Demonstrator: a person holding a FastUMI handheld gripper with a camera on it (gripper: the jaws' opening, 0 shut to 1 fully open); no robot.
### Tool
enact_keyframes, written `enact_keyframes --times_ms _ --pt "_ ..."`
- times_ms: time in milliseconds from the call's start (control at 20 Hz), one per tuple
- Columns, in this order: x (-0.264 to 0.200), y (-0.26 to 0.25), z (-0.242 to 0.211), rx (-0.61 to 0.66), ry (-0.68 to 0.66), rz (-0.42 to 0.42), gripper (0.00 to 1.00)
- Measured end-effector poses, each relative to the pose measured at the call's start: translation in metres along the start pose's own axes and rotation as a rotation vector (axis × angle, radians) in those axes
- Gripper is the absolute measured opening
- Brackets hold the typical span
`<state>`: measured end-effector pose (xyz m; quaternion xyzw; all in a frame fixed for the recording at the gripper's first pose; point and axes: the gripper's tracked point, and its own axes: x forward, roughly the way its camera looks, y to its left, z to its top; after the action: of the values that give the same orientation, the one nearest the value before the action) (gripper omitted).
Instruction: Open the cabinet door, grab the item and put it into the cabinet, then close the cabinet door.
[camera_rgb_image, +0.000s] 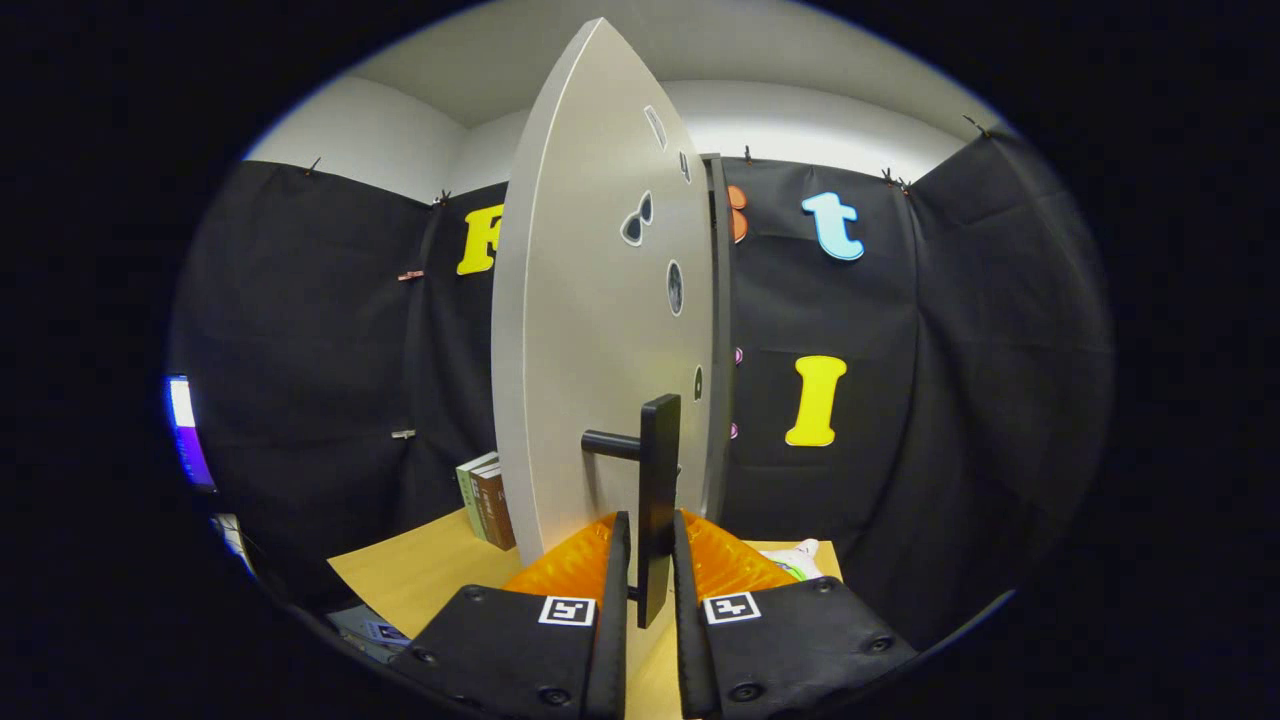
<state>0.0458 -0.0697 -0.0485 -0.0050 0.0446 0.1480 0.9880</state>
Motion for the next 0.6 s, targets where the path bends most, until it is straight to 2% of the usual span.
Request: enact_keyframes --times_ms 150,300,400,600 --pt "-0.001 -0.01 0.0 -0.006 -0.003 -0.026 0.2" --pt "-0.002 -0.009 -0.001 -0.007 0.002 -0.024 0.2" --pt "-0.006 -0.014 -0.004 -0.035 0.003 -0.058 0.2" --pt "-0.026 -0.011 0.002 -0.008 -0.024 -0.112 0.22"
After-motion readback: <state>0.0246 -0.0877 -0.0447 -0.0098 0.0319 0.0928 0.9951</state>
